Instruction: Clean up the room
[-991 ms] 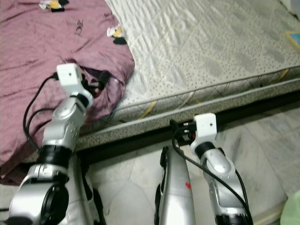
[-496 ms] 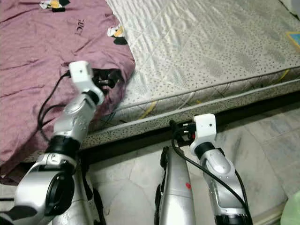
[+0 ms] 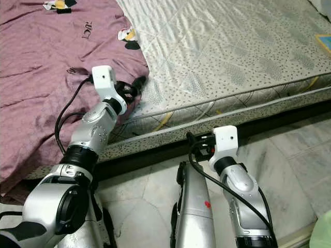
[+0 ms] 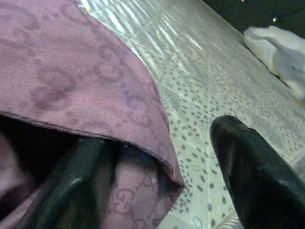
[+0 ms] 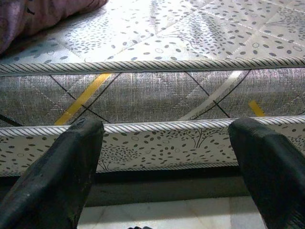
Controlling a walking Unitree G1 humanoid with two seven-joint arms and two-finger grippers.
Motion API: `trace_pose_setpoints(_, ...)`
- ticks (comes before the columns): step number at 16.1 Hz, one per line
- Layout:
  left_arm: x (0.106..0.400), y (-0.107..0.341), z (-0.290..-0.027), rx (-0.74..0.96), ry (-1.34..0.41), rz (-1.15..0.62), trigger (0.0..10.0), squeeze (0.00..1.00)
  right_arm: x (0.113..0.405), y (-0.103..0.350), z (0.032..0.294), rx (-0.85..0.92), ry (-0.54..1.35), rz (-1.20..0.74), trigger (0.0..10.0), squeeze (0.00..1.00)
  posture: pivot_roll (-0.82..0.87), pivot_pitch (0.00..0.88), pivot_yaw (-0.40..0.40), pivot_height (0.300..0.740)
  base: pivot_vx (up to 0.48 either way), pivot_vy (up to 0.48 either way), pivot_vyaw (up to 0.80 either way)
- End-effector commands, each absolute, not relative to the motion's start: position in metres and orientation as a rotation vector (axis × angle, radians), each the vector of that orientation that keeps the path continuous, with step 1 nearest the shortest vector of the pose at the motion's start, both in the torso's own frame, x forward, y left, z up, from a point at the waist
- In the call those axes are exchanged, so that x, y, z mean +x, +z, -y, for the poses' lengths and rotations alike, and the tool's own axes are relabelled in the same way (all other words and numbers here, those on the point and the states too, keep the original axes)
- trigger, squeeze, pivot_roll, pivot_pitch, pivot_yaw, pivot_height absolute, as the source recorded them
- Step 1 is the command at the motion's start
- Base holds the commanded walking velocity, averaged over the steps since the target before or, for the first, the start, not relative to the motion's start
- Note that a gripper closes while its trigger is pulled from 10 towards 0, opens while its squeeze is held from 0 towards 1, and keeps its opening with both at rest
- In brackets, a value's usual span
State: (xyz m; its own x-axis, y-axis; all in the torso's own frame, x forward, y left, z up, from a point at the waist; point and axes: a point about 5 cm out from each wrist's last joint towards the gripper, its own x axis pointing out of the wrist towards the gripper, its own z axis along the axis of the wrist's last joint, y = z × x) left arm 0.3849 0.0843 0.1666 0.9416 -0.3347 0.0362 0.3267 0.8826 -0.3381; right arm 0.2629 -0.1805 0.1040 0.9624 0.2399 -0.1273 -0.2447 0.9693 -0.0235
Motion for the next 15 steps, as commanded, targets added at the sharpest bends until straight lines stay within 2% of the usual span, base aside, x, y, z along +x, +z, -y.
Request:
trace_pose_setpoints(1, 0.3866, 0.1671, -0.0865, -0.362, -0.324, -0.019, 0.0, 0.00, 0.2617, 0.1022, 0.1809, -0.043, 0.239, -0.128, 10.0, 0.00, -0.17, 0.181, -0.049, 0.495, 0.000, 0.000, 0.00)
trace_pose_setpoints(15, 0.3887, 0.1637, -0.0936, -0.352, -0.282, -0.002, 0.0, 0.00, 0.2632, 0.1018, 0.1822, -0.050, 0.237, -0.124, 10.0, 0.00, -0.17, 0.171, -0.052, 0.495, 0.000, 0.000, 0.00)
